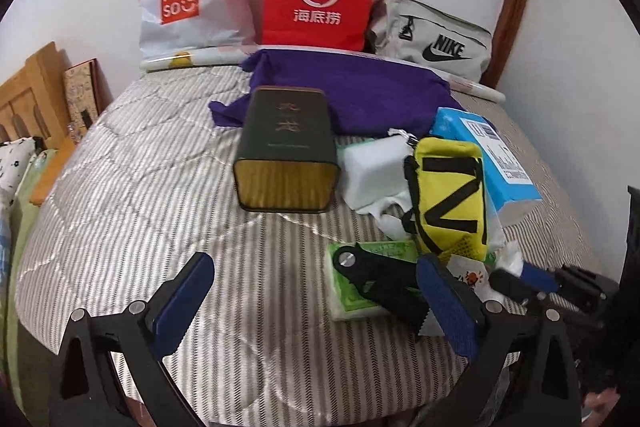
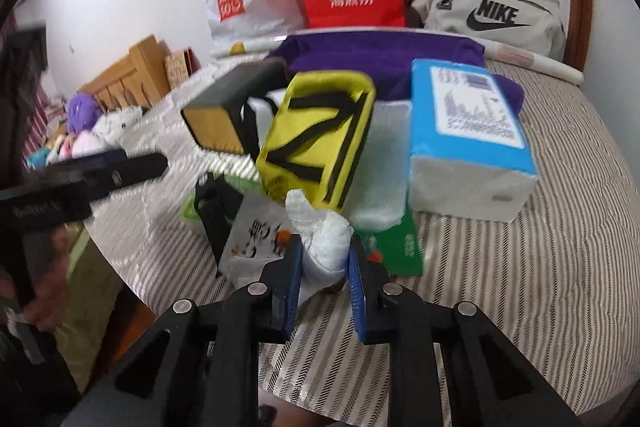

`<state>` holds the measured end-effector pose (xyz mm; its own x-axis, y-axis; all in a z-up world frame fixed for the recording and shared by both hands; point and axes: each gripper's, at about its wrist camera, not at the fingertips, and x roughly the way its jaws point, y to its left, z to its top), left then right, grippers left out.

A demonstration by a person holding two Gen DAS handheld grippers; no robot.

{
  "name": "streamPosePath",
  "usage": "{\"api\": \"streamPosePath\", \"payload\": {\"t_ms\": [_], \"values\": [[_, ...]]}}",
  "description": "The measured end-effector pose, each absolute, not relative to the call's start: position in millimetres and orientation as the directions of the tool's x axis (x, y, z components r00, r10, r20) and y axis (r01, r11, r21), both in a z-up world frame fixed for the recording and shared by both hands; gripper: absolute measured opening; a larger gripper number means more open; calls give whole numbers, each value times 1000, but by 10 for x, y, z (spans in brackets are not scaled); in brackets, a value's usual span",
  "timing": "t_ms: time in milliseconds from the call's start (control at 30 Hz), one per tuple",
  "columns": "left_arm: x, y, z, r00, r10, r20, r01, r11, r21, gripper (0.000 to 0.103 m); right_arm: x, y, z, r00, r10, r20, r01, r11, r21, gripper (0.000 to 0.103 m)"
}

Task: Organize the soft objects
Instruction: 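Reach the right tool down and grasp the white crumpled cloth, then grasp the white printed snack packet with the left tool while the right tool holds the cloth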

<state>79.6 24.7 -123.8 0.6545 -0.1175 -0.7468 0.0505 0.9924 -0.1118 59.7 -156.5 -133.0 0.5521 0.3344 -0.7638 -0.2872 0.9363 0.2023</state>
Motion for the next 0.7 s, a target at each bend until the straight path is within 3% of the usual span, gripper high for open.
{"api": "streamPosePath", "payload": {"t_ms": [333, 700], "values": [[770, -160, -1276, 624, -225, -748, 193, 972, -131, 101, 628, -2007, -1272, 583, 260, -770, -195, 965, 178, 22], [694, -753, -1487, 607, -147, -781, 278, 960, 35, 102, 595, -2462, -1290, 603, 197, -773, -115, 980, 159, 22]]}}
